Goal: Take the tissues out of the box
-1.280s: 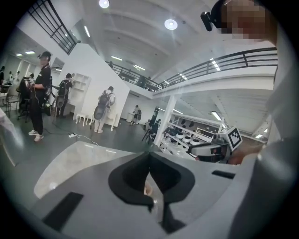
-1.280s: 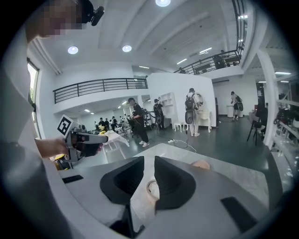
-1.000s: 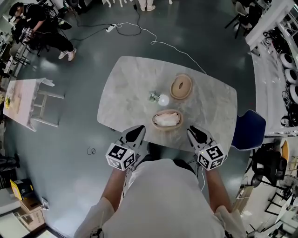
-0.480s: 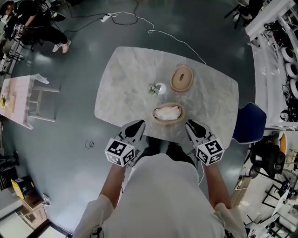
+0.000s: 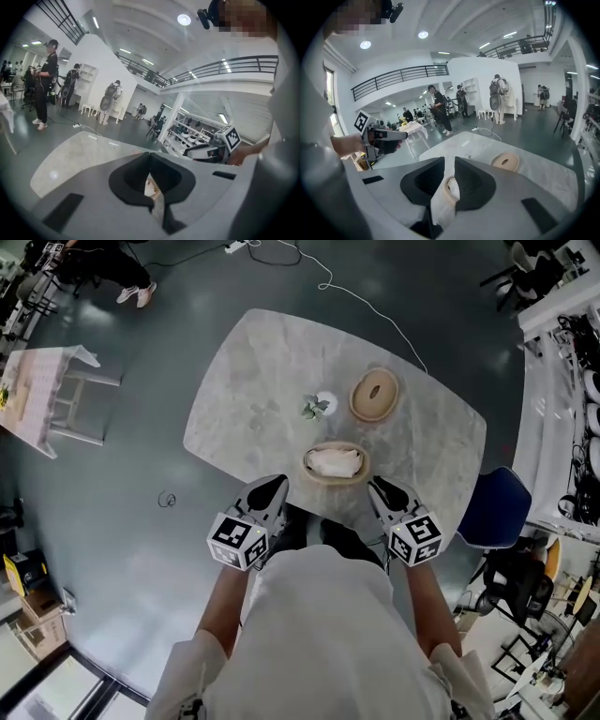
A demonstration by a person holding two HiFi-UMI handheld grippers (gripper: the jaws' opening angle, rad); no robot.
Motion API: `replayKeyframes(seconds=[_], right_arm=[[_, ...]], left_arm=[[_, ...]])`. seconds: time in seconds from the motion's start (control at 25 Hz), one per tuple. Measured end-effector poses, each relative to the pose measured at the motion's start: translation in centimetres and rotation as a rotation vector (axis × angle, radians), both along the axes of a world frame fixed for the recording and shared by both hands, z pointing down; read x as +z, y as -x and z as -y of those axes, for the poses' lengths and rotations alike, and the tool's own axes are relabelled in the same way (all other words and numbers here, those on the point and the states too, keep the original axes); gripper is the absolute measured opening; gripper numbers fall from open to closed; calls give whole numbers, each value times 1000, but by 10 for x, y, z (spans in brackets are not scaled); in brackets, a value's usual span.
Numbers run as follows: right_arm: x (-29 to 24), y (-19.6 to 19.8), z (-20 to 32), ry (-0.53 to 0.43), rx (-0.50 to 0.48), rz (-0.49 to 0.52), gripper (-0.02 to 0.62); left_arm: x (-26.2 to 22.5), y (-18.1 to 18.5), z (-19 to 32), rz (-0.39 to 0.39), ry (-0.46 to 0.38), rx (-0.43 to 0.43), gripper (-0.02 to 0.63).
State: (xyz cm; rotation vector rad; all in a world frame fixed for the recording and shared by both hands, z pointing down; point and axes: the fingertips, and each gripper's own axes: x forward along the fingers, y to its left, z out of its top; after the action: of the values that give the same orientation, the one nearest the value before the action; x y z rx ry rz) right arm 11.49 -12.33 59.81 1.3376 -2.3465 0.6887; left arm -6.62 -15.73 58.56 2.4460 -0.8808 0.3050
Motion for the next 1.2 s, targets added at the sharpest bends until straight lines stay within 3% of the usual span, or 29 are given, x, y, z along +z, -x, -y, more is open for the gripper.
replayKeyframes(seconds=[0.36,1.2], right_arm=[[54,10,21,111,-149,-48,84],[224,51,30,343,-624,-357,109]], left_arm=[[13,1,-4,18,32,-76,9],[49,12,-2,28,111,-190,9]])
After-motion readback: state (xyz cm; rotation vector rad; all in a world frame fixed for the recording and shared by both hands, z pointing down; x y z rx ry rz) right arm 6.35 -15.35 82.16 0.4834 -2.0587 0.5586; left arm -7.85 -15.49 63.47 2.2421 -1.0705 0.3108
